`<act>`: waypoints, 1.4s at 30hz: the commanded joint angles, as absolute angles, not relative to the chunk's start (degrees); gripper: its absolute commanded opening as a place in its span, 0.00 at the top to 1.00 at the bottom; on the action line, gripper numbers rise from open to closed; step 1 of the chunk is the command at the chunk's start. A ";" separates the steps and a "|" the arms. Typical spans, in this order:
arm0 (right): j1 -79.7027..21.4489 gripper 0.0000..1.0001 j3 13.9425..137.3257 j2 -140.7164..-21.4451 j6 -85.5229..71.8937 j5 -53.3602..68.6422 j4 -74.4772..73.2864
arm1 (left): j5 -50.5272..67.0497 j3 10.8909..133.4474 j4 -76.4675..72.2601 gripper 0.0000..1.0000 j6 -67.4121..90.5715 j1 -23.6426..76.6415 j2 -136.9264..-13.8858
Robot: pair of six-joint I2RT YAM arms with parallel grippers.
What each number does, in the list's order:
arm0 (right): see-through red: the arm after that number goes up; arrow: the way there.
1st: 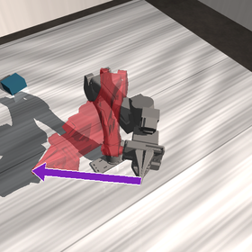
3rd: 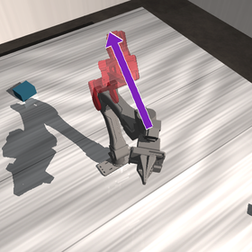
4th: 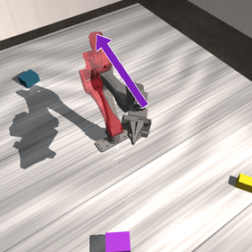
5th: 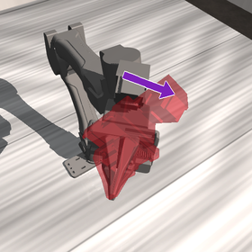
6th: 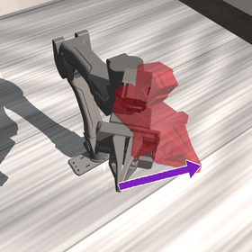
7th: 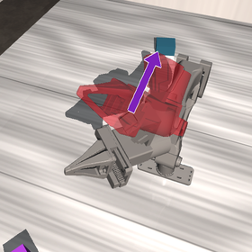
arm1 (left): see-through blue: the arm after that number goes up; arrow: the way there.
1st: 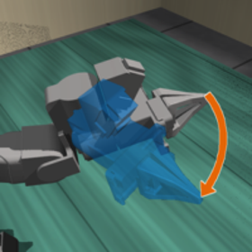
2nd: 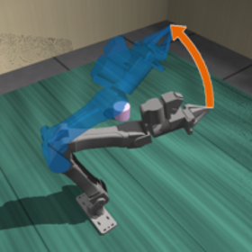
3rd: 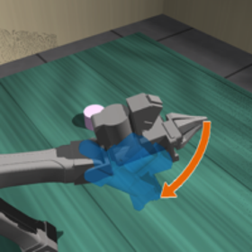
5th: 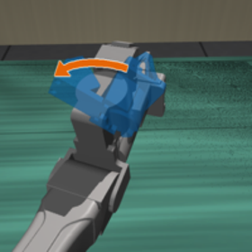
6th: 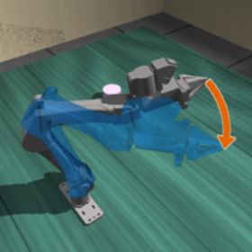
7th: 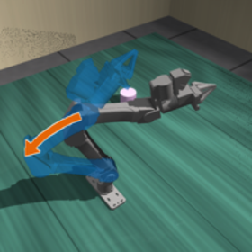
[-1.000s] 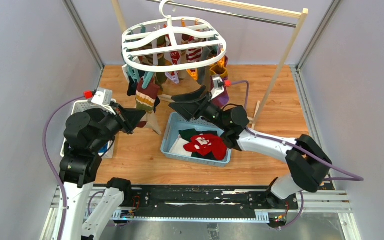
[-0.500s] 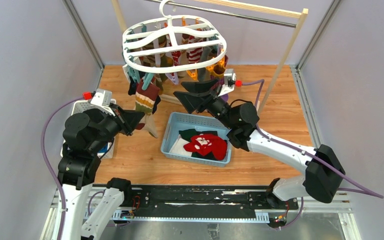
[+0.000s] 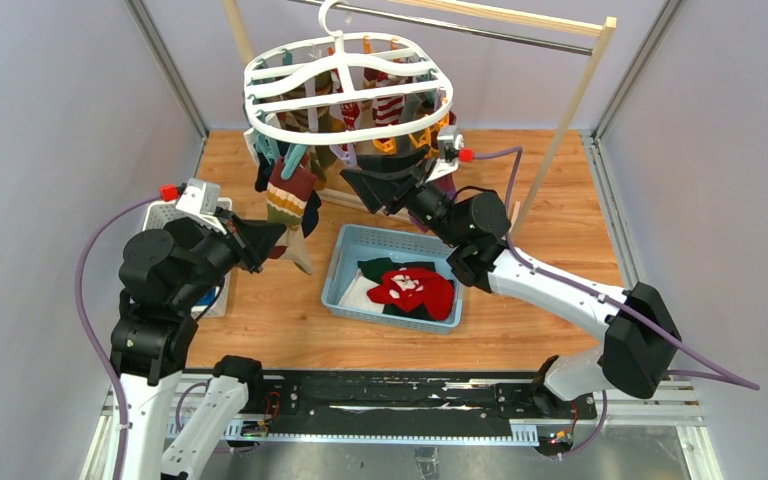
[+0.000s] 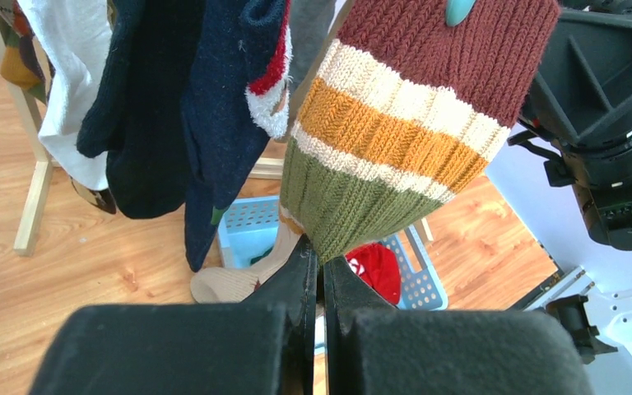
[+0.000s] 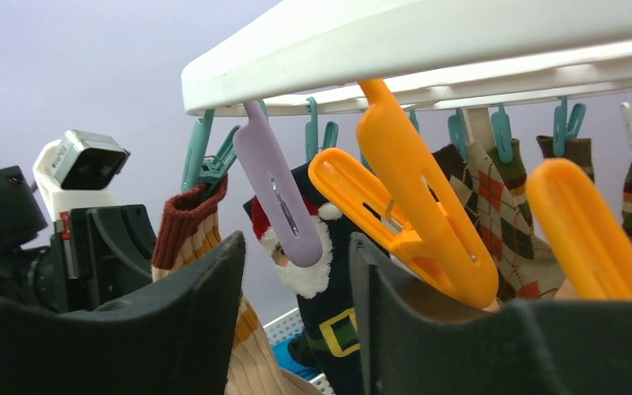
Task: Clip the socks to the hanger
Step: Open the clamp at the hanger.
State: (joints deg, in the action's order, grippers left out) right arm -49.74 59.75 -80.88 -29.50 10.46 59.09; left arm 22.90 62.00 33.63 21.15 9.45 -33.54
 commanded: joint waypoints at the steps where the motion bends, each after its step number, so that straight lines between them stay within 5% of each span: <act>1: -49.13 0.57 62.57 -80.70 -27.01 11.13 57.67 | 22.39 63.36 33.93 1.00 20.17 9.41 -32.87; 4: -49.21 0.68 63.54 -80.51 -26.76 11.67 56.52 | 22.28 63.19 33.74 1.00 20.29 9.40 -33.00; 8: -49.47 0.52 64.07 -80.22 -25.21 10.57 54.59 | 22.22 63.66 33.66 1.00 20.28 9.40 -33.17; 13: -49.78 0.53 65.34 -80.45 -23.44 10.36 53.01 | 22.25 64.56 34.03 1.00 20.30 9.41 -33.14; 18: -50.90 0.64 66.61 -80.64 -21.18 10.28 51.72 | 21.91 64.74 34.42 1.00 20.17 9.40 -33.00; 24: -52.67 0.91 66.88 -79.40 -17.39 9.27 49.65 | 19.76 64.65 35.11 1.00 19.35 9.41 -32.70; 26: -53.70 0.99 67.29 -79.12 -15.54 8.44 48.07 | 18.26 64.49 35.39 0.96 19.26 9.36 -32.54; 30: -56.74 1.00 69.01 -79.48 -11.44 5.84 43.90 | 15.08 64.34 35.87 0.80 19.16 9.40 -32.34; 35: -60.27 1.00 71.30 -80.64 -6.83 2.02 40.41 | 13.13 66.59 38.48 0.38 19.41 9.40 -32.25; 42: -63.01 1.00 75.16 -83.47 -3.91 -0.94 37.71 | 17.70 73.69 41.61 0.29 19.52 9.40 -32.69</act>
State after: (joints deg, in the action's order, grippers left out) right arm -60.58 71.94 -81.84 -7.55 0.36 39.81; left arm 14.41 69.38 40.10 19.88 9.45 -32.88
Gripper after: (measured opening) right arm 0.178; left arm 0.702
